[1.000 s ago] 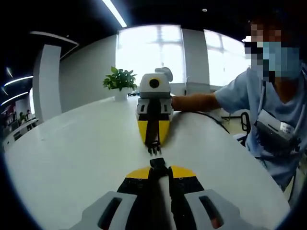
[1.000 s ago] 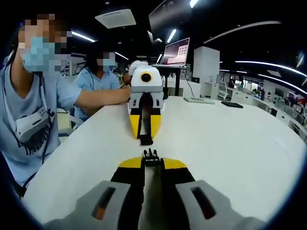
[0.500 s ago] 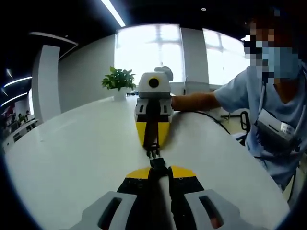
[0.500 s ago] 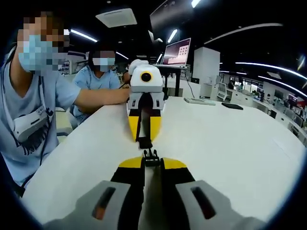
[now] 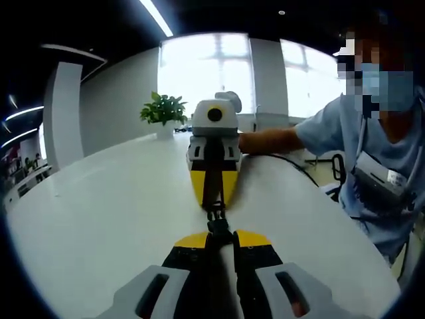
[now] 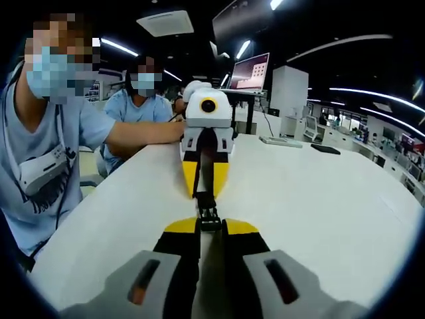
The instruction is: Snap the two parts of the plastic buckle together until the buckle closes and remains connected.
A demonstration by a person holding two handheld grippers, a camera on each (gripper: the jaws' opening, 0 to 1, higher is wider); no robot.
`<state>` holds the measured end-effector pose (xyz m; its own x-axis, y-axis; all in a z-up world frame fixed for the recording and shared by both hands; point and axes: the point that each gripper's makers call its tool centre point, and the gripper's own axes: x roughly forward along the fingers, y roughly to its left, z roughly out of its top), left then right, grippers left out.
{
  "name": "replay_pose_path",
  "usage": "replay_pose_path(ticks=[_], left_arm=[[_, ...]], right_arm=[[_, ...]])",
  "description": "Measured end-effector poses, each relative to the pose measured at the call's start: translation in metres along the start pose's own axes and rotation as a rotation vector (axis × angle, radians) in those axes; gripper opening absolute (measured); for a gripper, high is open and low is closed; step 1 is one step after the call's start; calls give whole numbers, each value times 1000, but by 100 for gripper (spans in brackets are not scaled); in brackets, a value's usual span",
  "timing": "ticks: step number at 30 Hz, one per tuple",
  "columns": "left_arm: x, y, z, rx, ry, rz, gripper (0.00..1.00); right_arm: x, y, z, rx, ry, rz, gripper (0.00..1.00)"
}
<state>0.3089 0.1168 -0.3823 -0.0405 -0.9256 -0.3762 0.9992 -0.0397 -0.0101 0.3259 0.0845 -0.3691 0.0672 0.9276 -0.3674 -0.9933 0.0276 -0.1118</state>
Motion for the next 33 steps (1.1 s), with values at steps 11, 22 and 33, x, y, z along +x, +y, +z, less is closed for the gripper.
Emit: replay_pose_path(ticks=[11,22,33], left_arm=[[2,-2,1,6,-2,-12,11],[2,-1,3,8,-3,-24,11],[4,-5,2,16,-4,-34,11]], right_arm=[[0,1,2,-8,-9,10,12],[3,7,3,-24,-8,22,12],[4,11,0,-55,7,36,12]])
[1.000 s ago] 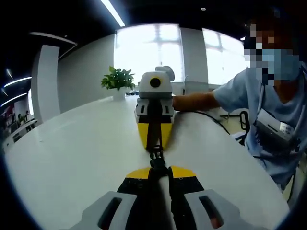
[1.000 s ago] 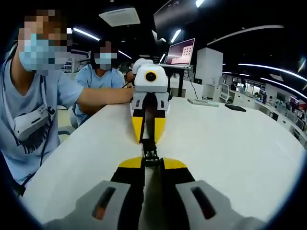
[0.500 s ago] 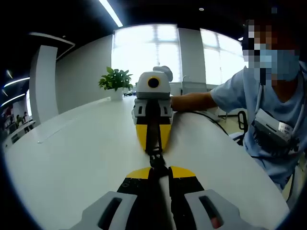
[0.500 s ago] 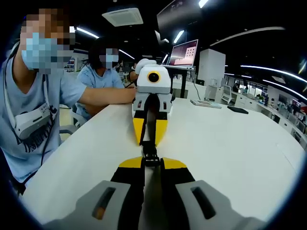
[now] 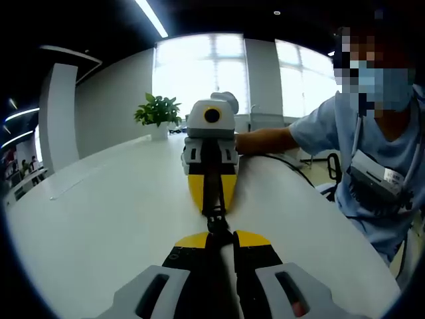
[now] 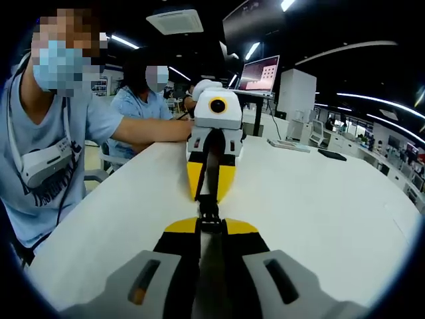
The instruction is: Snap the two parts of the plastic buckle together until the buckle closes and remains connected.
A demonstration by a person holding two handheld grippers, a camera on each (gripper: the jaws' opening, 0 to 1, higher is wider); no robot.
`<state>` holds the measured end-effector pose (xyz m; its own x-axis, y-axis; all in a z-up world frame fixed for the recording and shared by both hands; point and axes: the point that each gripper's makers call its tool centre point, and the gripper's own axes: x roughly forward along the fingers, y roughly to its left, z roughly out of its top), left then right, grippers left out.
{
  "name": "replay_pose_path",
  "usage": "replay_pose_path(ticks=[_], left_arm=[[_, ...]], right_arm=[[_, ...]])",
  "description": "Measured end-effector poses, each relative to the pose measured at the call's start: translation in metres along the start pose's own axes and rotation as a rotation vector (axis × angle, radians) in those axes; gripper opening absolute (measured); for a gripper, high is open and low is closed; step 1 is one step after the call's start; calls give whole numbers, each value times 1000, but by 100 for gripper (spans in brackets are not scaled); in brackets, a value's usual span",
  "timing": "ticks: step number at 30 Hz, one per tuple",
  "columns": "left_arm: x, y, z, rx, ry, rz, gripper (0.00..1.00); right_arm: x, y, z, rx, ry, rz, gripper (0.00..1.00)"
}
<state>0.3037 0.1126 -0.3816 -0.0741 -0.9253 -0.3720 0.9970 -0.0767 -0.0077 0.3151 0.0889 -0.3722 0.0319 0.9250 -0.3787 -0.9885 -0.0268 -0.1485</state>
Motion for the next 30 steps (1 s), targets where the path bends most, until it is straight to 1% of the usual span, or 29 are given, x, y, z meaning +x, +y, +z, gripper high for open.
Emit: replay_pose_path(ticks=[7,15,18,30], left_arm=[[2,-2,1,10,-7,-9,11],[3,-5,0,-2,-7,-16,11],[3,-9,-1,-13,-8,-29,11],[4,-11,0,-6,-13,-55,11]], right_arm=[[4,3,3,-17,-7,16,12],[4,2,4,-19,-10,23,12],[4,4,4,-22,-13,34,12],[3,9,4,-21,-20,71,12]])
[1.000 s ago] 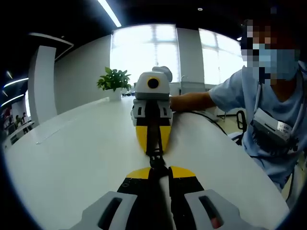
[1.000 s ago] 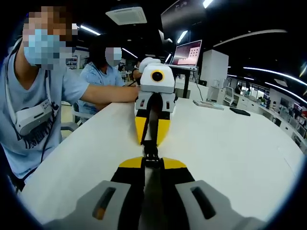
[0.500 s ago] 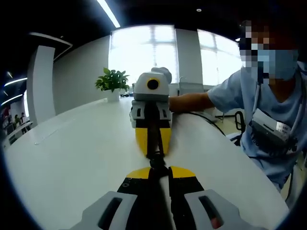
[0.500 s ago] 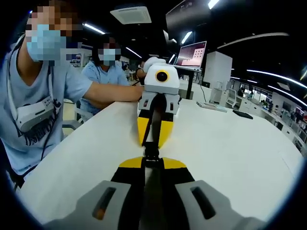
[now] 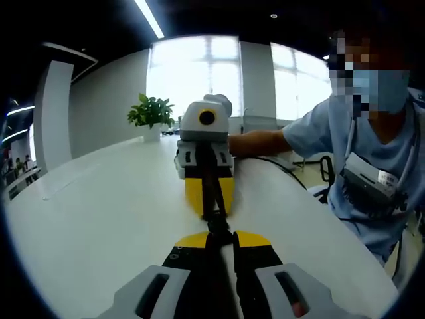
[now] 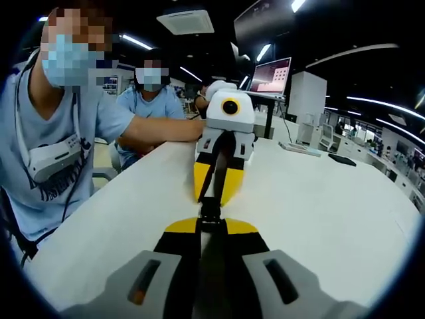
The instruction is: Snap the two parts of the plastic buckle together until the buckle closes and remains connected.
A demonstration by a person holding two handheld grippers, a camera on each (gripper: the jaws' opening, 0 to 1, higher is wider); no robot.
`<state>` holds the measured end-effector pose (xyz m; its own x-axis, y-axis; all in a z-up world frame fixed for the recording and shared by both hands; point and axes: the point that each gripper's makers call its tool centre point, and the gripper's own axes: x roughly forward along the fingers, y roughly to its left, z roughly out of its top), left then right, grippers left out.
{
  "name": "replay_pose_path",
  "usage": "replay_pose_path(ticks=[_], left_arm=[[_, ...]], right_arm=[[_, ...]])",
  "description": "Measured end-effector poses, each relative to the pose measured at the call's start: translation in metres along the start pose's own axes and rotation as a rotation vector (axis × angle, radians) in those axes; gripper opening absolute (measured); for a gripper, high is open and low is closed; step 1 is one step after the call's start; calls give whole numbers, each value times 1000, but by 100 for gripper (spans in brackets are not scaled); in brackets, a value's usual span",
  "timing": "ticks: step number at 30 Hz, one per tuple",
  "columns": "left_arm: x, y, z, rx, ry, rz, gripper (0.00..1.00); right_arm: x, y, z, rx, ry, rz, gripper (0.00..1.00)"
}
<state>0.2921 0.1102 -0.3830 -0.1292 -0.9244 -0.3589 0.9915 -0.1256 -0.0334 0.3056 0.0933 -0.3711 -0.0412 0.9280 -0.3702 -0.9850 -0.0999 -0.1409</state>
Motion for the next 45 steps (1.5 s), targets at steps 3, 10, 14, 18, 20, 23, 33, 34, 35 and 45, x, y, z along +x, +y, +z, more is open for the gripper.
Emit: replay_pose_path(ticks=[3,10,14,18,20,23,33,34,35,45], left_arm=[[0,0,0,1,-1,-6,11],[0,-2,0,10,-1,-11,11],[0,-3,1,14,-1,-11,11],[1,-5,0,15,-1,-13,11],[1,-4,0,15,-2,-15,11],[1,-4,0,13,-1,-15,11],[-1,2,0,-5,-4,6,12],[-1,3,0,-4,-5,12,12],[-1,3,0,-3,-6,15,12],[-1,9,0,-16,-17,45,15]], right_arm=[[0,1,0,-7,-2,8,12],[0,3,0,-10,-4,11,12],[0,3,1,-17,-4,10,11],[0,2,1,-14,-5,13,11],[0,2,0,-13,-5,12,11],[-1,2,0,-8,-5,12,11],[-1,-5,0,-9,-1,-14,11],[-1,-5,0,-9,0,-17,11],[-1,-6,0,-8,1,-20,11],[-2,-12,1,-8,3,-41,12]])
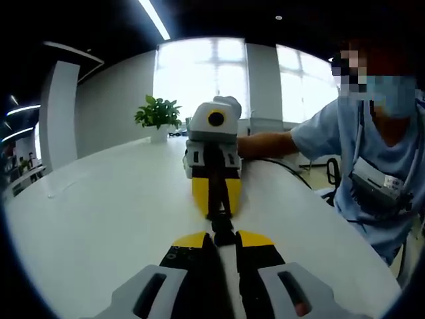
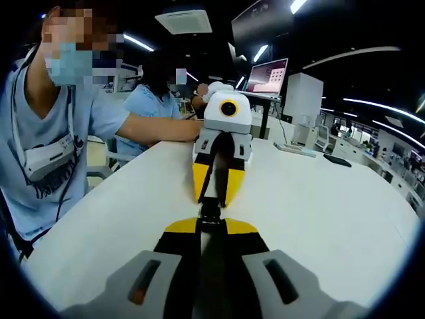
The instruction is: Snap the two parts of the plastic buckle together until the buckle closes and remains connected.
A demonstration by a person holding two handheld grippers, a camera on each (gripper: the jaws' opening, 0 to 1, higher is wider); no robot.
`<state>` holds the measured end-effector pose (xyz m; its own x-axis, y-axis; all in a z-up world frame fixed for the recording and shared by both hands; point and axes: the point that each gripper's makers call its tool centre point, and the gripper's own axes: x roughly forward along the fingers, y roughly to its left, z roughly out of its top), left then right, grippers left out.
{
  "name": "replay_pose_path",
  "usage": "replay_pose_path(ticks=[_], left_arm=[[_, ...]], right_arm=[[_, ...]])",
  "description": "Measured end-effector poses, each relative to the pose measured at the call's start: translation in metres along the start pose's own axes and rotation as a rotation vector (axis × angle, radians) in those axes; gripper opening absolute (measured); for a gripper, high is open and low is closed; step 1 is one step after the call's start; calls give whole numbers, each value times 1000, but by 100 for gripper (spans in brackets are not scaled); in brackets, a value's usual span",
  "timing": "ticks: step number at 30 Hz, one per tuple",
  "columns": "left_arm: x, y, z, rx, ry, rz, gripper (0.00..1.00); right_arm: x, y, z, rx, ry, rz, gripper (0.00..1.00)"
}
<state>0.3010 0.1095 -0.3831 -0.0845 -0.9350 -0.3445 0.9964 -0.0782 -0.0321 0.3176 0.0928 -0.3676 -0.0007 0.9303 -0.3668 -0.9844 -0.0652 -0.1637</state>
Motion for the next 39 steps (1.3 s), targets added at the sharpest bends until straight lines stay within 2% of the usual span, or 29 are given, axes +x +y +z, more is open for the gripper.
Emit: replay_pose_path(ticks=[10,14,39], left_arm=[[-4,7,1,-2,1,20,15],[-4,6,1,5,5,16,12],[-4,8,1,33,7,19,10]], right_arm=[[-3,-4,0,13,5,-14,12],[-3,-3,-1,21,7,-17,12],[-1,0,-4,17,8,-27,11]])
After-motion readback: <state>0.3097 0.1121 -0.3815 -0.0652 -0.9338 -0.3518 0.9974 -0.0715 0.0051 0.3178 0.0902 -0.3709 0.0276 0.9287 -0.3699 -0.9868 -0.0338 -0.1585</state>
